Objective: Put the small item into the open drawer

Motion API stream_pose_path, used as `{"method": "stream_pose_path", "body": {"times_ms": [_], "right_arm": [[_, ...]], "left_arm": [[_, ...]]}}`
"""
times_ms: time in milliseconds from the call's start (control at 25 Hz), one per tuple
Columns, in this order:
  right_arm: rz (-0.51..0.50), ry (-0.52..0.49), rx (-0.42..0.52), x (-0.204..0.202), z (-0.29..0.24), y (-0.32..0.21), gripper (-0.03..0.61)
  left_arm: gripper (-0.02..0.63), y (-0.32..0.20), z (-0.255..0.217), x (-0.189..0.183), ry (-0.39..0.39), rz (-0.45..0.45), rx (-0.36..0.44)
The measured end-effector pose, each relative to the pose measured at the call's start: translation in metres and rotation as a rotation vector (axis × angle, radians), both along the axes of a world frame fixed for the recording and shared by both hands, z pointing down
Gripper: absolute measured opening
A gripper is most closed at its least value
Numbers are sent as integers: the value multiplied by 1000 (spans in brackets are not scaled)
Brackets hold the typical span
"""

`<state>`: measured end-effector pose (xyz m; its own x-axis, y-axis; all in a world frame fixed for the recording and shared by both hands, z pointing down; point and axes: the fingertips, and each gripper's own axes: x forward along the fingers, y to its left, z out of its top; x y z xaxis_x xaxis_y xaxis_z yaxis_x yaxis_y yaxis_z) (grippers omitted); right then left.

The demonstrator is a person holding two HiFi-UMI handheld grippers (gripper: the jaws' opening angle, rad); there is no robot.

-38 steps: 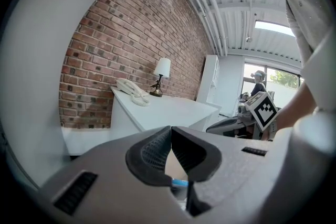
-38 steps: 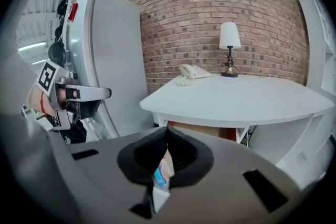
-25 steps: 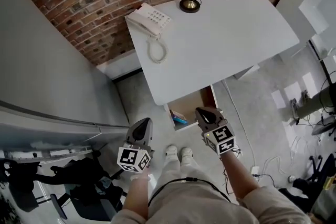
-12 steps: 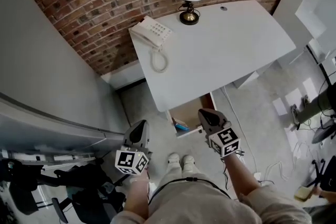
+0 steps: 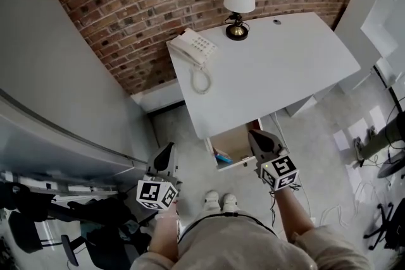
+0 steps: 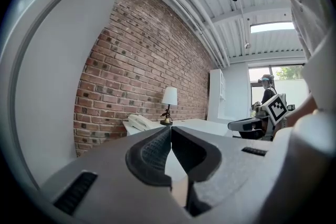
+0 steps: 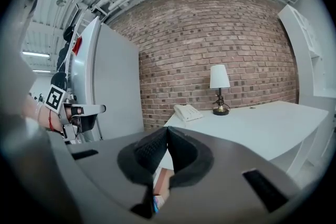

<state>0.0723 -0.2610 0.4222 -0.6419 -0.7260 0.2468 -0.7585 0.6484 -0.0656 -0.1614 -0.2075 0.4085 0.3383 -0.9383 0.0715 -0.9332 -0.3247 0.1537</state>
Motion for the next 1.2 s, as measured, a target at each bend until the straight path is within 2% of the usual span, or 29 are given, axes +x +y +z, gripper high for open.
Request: {"method": "stream_pose_path", "body": {"times_ms": [520,1200], "right_arm": [[15,-45,42,9,-20,-2,5],[31,-60,59,12,-28,-2,5]], "left_arm": [[6,6,-24,-22,-17,-72,51],[6,8,-28,-28,-12,-86,52]]}}
